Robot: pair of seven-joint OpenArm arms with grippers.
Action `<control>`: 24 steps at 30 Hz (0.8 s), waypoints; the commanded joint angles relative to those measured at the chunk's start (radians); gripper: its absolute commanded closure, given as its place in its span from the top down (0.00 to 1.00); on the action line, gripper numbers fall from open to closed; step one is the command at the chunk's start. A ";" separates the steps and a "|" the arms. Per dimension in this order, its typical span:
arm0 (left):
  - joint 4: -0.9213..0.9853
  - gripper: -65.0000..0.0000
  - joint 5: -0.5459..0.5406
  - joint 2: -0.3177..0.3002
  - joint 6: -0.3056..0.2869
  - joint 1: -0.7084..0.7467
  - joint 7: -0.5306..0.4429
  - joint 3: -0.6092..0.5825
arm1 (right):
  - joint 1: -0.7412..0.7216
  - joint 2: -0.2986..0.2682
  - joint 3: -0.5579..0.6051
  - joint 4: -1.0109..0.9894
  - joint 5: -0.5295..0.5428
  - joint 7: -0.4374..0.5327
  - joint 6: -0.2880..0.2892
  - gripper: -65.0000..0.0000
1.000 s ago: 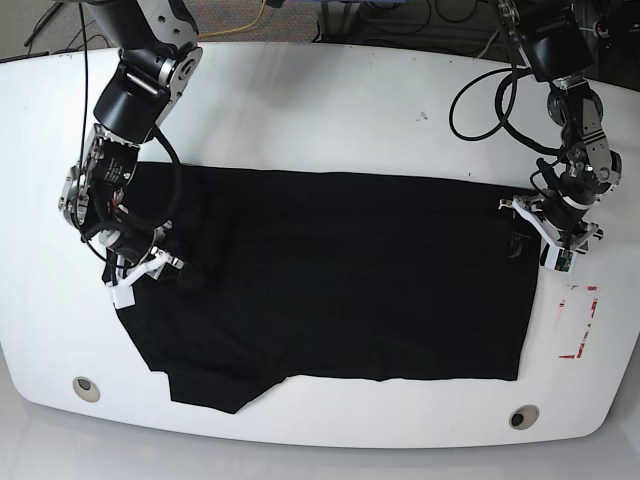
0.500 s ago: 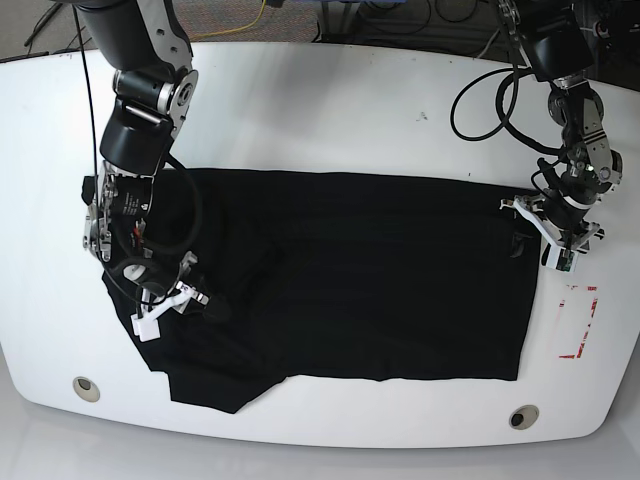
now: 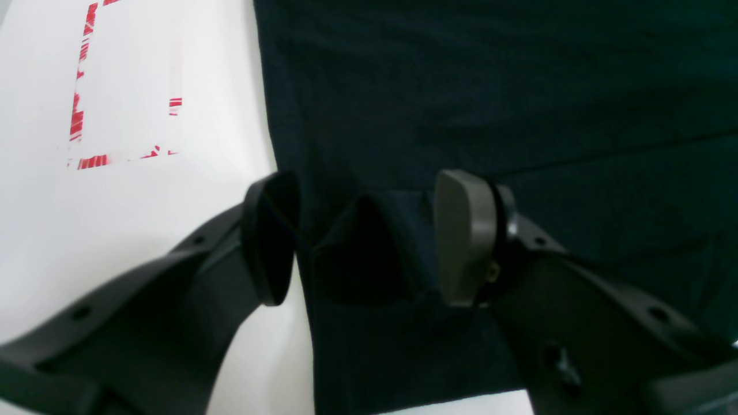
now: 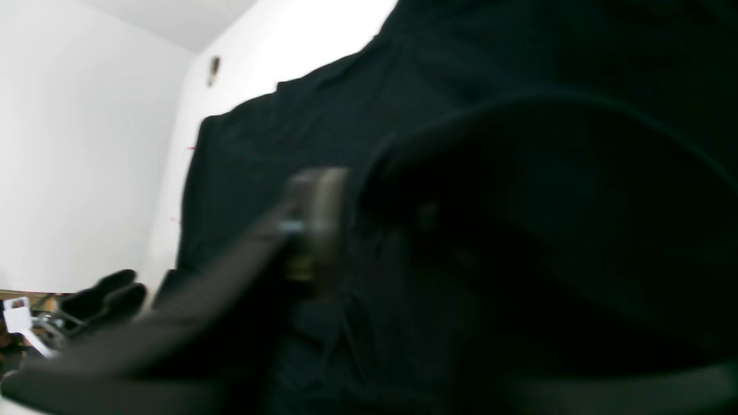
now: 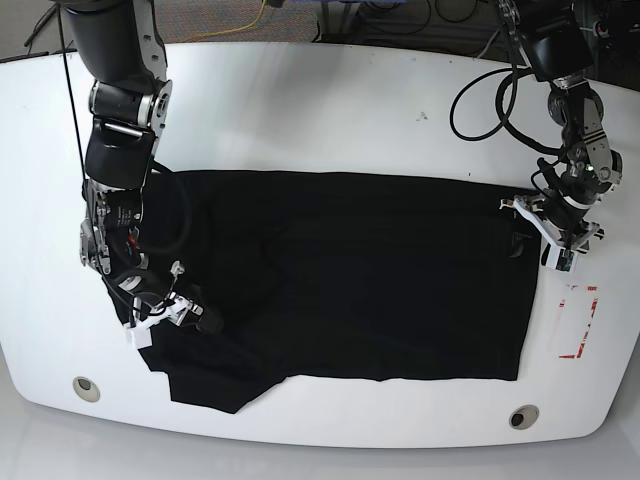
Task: Layout the t-shirt on the table in an organized manner, then fold the t-shirt properly
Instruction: 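Grasp the shirt edge with the right gripper and drag it along the table, then regrip the shirt corners with both grippers at the collar end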
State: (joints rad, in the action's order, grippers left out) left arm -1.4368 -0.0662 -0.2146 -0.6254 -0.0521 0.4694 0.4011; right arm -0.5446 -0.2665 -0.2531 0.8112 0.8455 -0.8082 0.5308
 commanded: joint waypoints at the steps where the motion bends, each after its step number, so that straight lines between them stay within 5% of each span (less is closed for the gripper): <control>1: -0.015 0.53 -0.011 -0.015 0.002 -0.016 -0.030 0.003 | -0.030 -0.023 -0.001 0.015 0.028 0.039 0.001 0.63; 6: -0.015 0.53 -0.011 -0.015 0.002 -0.016 -0.030 0.003 | -0.013 -0.053 -0.001 0.023 0.028 0.034 -0.045 0.99; 13: -0.022 0.53 -0.011 -0.016 0.000 -0.016 -0.030 0.003 | 0.044 -0.139 -0.005 0.147 0.036 -0.067 -0.048 0.98; 24: -0.097 0.53 -0.013 -0.026 0.002 -0.018 -0.034 0.023 | 0.329 -0.291 -0.033 0.569 0.028 -0.072 -0.068 0.98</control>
State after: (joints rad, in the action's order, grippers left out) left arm -1.4963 -0.0635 -0.2230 -0.6289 -0.0483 0.4675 0.4183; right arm -0.2359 -0.5278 -0.2623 1.3361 0.8604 -0.8959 0.4709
